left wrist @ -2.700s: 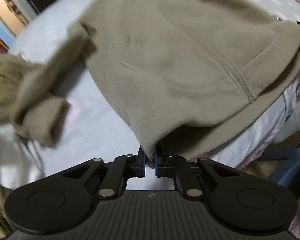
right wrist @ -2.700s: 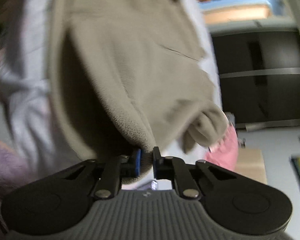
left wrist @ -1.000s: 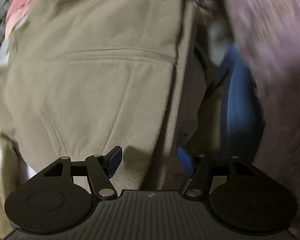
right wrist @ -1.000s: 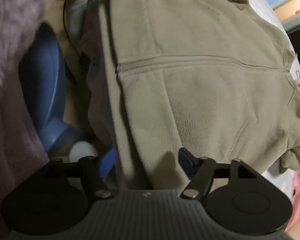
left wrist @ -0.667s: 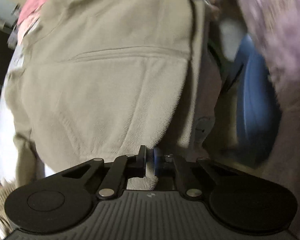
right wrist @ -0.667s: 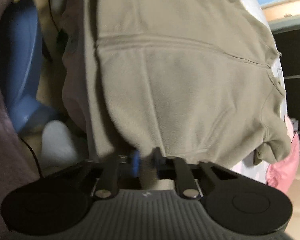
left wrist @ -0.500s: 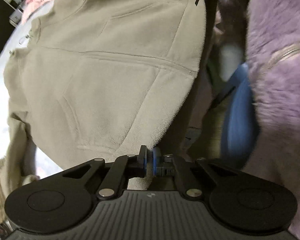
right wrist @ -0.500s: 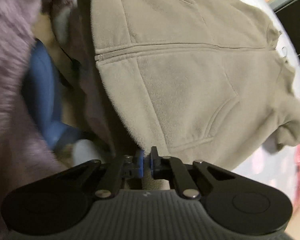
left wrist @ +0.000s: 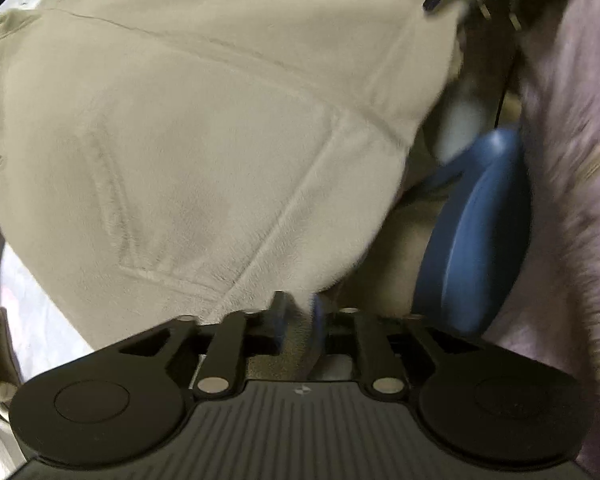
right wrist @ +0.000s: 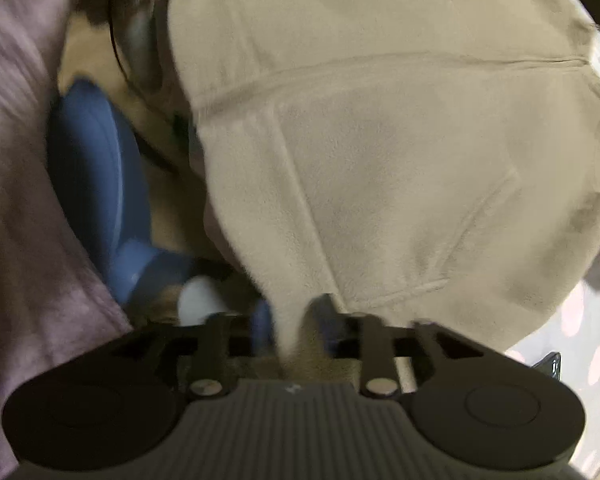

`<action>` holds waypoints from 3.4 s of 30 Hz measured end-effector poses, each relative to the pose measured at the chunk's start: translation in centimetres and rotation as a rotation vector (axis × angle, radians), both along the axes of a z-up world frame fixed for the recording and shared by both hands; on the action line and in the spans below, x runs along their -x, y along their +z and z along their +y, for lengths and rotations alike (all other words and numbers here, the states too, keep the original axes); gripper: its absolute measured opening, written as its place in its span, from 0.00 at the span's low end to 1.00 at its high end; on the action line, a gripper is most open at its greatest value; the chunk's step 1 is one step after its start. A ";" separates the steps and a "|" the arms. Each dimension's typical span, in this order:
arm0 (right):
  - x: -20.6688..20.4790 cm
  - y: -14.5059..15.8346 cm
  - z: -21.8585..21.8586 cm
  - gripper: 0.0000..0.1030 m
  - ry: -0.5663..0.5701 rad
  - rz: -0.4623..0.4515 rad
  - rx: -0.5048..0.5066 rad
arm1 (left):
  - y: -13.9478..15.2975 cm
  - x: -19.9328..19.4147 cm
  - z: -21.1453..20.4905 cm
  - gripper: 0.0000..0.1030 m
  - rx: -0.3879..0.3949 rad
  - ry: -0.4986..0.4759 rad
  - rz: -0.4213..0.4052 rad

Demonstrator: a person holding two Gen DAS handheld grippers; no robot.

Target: Fold clothes

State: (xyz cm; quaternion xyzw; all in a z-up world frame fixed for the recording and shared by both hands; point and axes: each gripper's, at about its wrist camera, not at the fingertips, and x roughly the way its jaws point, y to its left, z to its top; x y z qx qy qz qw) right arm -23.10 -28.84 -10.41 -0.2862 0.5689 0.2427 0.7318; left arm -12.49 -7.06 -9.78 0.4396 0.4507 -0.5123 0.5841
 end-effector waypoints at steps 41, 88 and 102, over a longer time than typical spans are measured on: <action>-30.0 10.4 -35.2 0.64 -1.288 -0.488 -0.345 | 8.2 -36.9 0.2 0.38 0.418 0.947 -0.244; -1.3 3.2 -38.3 0.37 -1.688 -0.358 -0.262 | 9.5 -34.6 3.8 0.38 0.327 0.997 -0.306; -1.0 3.9 -51.2 0.54 -1.772 -0.522 -0.068 | 7.8 -35.3 1.9 0.38 0.239 0.975 -0.332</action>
